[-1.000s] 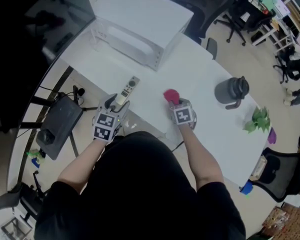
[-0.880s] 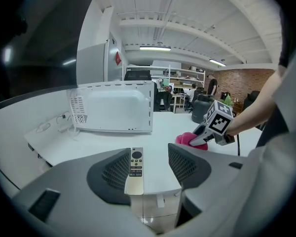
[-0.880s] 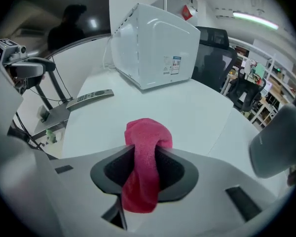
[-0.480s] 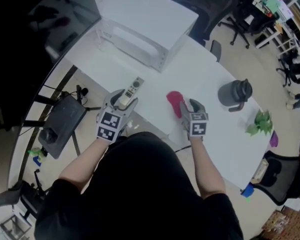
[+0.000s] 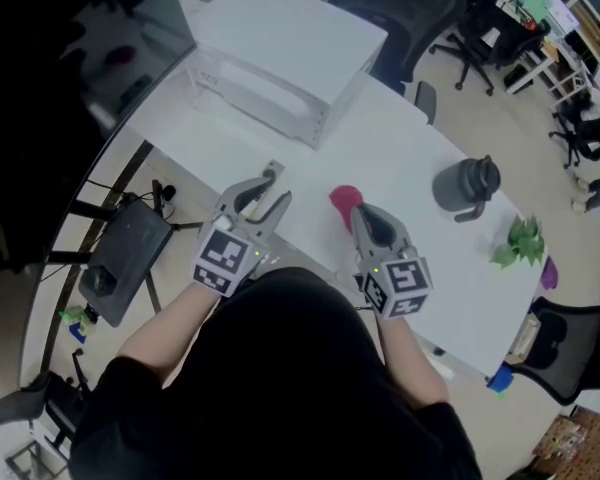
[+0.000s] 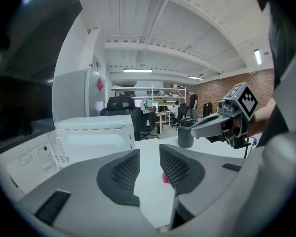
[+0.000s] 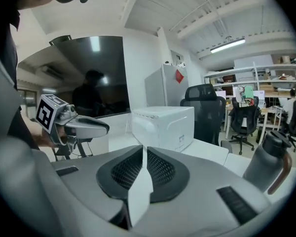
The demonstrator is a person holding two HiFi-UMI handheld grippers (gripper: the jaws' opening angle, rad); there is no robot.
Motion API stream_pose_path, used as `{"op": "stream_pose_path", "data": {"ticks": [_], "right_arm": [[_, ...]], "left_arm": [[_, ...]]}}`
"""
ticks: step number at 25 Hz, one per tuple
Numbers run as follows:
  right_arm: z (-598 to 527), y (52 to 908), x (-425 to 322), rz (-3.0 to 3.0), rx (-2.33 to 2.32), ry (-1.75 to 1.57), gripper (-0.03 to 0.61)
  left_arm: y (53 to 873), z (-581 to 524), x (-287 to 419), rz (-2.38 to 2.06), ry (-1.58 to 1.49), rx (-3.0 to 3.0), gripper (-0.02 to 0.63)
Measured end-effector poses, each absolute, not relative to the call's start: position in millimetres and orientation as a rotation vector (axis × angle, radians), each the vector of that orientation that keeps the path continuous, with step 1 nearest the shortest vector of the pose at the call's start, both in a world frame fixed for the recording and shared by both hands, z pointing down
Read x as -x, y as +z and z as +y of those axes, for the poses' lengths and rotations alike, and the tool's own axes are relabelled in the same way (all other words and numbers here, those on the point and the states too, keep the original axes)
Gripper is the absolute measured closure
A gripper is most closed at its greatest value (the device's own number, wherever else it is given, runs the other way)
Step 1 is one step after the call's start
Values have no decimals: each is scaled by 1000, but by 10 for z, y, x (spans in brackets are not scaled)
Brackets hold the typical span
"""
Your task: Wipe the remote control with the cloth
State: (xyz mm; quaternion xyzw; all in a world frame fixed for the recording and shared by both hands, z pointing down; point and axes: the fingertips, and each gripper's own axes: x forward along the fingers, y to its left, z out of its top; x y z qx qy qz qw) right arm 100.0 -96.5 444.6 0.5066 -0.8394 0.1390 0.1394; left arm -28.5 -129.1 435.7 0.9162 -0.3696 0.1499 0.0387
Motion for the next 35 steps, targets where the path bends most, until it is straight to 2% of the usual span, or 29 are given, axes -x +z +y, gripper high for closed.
{"op": "stream_pose_path", "data": {"ticks": [2,5,7,35], "right_arm": [[-950,4378,-945,-2441,-1456,389,568],[-929,4338,-855,-2469,-1424,385,569],[-915,4340,-815,-2478,-1405,386,569],[-926,4379,-660,-2493,-1340,378,574]], "left_arm": [[4320,-1271,241,-1111,470,-2861,522],[4265,-1233,215,-1117,461,-2892,600],[4251,-1209,206,-1120,463,-2905,614],[4331,-1192,231,-1134,515,-2903,614]]}}
